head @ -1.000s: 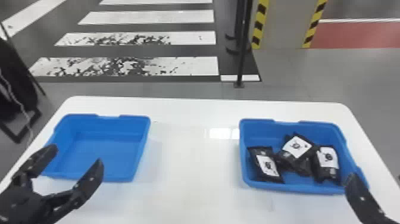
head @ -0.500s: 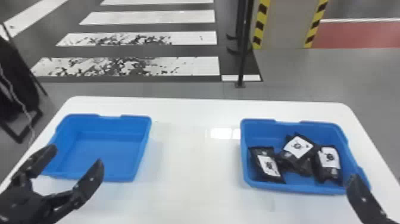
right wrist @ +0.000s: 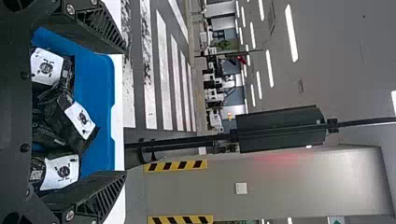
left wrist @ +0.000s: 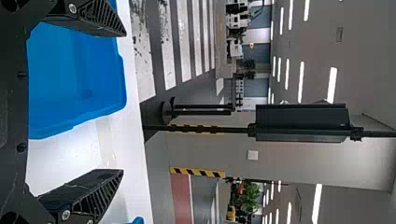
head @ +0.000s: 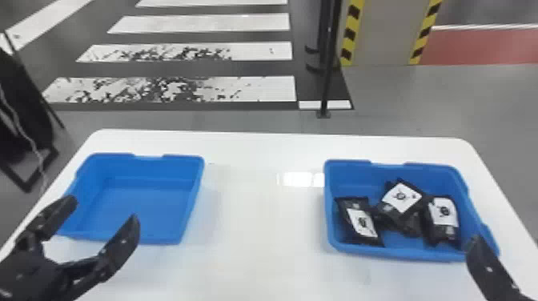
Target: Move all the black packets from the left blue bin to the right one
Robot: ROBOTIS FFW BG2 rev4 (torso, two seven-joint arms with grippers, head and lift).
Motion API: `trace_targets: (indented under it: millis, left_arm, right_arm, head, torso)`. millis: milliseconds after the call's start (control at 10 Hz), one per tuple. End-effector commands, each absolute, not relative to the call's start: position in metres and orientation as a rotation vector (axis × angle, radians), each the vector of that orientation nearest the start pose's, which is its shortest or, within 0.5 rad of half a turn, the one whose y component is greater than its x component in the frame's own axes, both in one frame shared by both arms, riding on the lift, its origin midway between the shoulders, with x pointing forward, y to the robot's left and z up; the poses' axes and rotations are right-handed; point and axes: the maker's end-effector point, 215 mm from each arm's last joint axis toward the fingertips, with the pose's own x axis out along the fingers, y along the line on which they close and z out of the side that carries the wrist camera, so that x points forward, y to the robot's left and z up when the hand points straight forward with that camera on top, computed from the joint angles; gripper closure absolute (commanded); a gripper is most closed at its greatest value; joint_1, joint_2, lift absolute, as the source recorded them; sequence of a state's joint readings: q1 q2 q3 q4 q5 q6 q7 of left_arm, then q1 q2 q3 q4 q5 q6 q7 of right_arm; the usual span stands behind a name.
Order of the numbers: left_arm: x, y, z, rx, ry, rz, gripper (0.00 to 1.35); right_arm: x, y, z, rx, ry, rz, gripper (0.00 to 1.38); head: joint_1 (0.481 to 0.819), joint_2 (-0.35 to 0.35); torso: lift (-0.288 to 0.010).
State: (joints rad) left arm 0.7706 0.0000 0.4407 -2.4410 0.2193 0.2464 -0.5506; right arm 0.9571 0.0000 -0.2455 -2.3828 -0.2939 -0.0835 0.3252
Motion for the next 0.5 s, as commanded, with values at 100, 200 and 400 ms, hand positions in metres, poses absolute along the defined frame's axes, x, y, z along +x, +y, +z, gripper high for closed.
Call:
trace_targets:
  millis: [100,200,400]
  left_arm:
    - [0.3502,0.3019,-0.2819,0.029,0.131,-0.250,0.11]
    - [0.3502,0.3021,-0.2821,0.031,0.132,-0.249,0.10]
    - [0.3495,0.3033,-0.2831,0.027,0.135,-0.245,0.10]
  right_arm:
    - [0.3183,-0.2709,-0.2837,0.098,0.020,0.146,0.11]
    - [0.3181,-0.2711,-0.2850,0.098,0.022,0.145,0.11]
    - [0.3188,-0.2713,-0.2839,0.102,0.019,0.145,0.11]
  head:
    - [0.695,0.053]
    - [0.695,0.054]
    - [0.695,0.054]
  torso:
    - [-0.145]
    - [-0.145]
    - [-0.145]
